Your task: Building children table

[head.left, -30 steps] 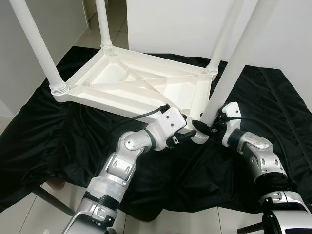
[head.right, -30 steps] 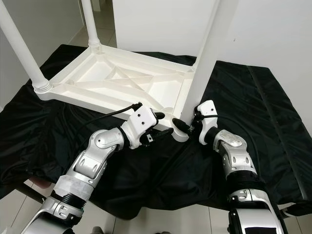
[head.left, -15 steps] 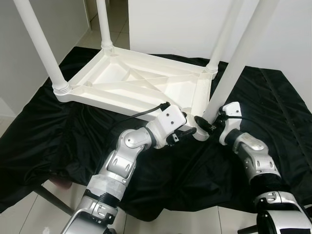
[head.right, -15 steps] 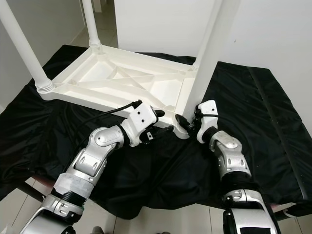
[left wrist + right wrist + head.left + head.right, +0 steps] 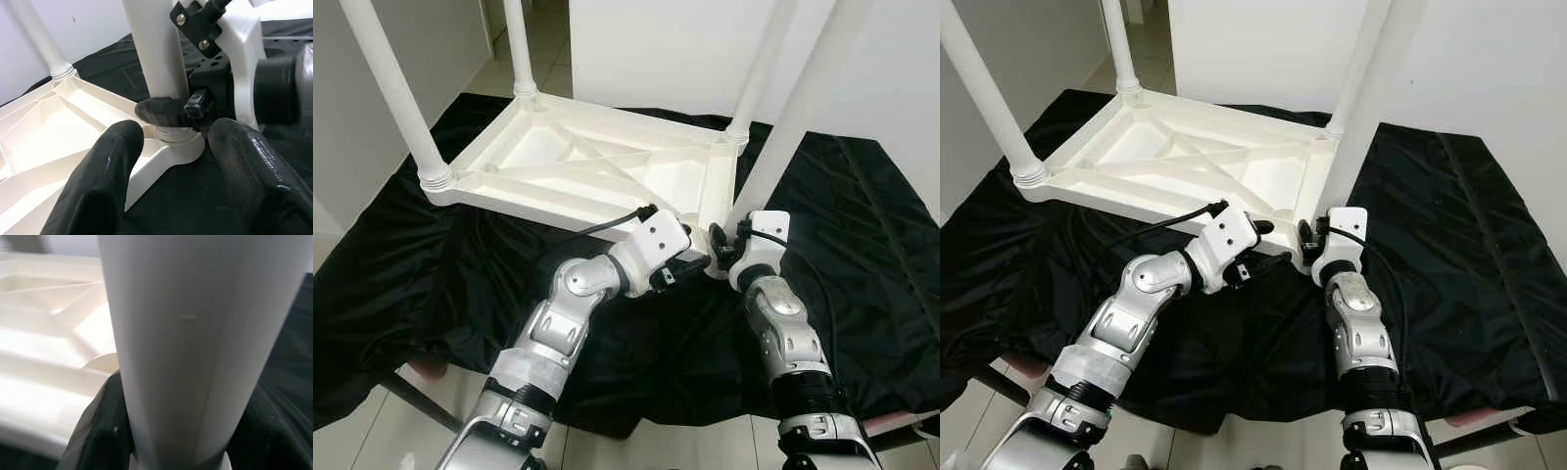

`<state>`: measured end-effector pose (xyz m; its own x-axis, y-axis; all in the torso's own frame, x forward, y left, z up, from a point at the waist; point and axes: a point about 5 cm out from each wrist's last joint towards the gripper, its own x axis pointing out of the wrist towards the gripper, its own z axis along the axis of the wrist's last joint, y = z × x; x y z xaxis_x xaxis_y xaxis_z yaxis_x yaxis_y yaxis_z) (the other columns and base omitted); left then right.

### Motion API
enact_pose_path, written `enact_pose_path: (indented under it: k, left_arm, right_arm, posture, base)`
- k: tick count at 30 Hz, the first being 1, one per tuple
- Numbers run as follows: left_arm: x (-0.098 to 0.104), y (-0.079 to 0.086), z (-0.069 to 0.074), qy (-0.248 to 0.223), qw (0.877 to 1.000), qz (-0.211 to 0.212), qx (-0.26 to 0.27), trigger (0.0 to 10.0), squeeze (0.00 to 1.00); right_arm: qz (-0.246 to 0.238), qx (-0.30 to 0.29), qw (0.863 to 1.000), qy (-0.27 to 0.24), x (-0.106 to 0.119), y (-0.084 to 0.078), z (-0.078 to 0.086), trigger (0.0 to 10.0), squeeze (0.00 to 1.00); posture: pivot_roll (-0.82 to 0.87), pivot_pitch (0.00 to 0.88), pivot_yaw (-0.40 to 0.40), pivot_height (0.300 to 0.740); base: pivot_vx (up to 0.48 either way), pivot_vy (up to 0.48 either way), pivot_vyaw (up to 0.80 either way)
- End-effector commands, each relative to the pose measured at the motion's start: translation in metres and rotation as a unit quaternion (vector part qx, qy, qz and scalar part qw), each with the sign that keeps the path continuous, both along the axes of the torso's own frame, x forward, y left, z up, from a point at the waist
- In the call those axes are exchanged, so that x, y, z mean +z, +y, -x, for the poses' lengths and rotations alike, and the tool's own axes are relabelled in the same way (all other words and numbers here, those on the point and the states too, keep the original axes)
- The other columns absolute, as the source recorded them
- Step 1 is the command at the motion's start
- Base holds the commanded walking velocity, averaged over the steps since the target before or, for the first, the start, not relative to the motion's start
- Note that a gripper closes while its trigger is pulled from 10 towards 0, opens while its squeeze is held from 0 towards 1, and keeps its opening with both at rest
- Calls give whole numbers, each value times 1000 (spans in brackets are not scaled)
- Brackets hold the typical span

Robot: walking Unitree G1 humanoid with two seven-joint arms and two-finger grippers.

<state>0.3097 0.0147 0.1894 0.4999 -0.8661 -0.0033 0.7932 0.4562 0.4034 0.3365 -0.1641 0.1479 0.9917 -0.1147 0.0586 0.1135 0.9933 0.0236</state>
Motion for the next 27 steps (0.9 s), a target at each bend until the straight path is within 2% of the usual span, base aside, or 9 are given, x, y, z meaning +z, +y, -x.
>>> enact_pose_path:
  k: [1, 4, 11, 12, 13, 14, 24, 26, 27]
  left_arm:
    - [0, 0, -4, -12, 999, 14, 51, 10000, 0]
    - [2, 0, -5, -11, 998, 21, 53, 10000, 0]
    - [5, 0, -6, -11, 998, 30, 56, 10000, 0]
    - [6, 0, -6, -12, 998, 30, 56, 10000, 0]
    - [6, 0, -6, -13, 998, 30, 56, 10000, 0]
    - [8, 0, -7, -15, 998, 34, 57, 10000, 0]
    - [11, 2, -8, -17, 997, 41, 62, 10000, 0]
    - [11, 2, -7, -17, 997, 41, 62, 10000, 0]
    - [11, 2, -7, -16, 997, 41, 61, 10000, 0]
  right_arm:
    - [-9, -73, 997, 20, -10, -8, 7, 10000, 0]
    - [-34, -119, 992, 19, -9, 3, 13, 10000, 0]
    - [-31, -100, 995, 6, -5, 18, 16, 10000, 0]
    - [-44, -80, 996, -13, -1, 18, 17, 10000, 761]
    - [-54, -67, 996, -26, 1, 18, 19, 10000, 761]
    - [-53, -53, 996, -38, 4, 17, 19, 10000, 1000]
    - [-47, -22, 998, -43, 5, 3, 23, 10000, 1000]
    - [-46, -16, 998, -41, 5, 2, 23, 10000, 890]
    - [-29, 30, 999, -35, 5, -3, 21, 10000, 0]
  posture:
    - [-24, 57, -27, 740]
    - [-23, 58, -28, 740]
    - [-22, 56, -33, 740]
    - [-14, 51, -35, 740]
    - [-14, 51, -35, 740]
    - [-11, 54, -35, 740]
    - [-4, 50, -45, 740]
    - [-4, 50, -45, 740]
    - [-5, 44, -46, 740]
  base:
    - [0, 0, 0]
    - [0, 0, 0]
    - [0, 0, 0]
    - [0, 0, 0]
    - [0, 0, 0]
    - [0, 0, 0]
    - [0, 0, 0]
    - [0, 0, 0]
    - [0, 0, 0]
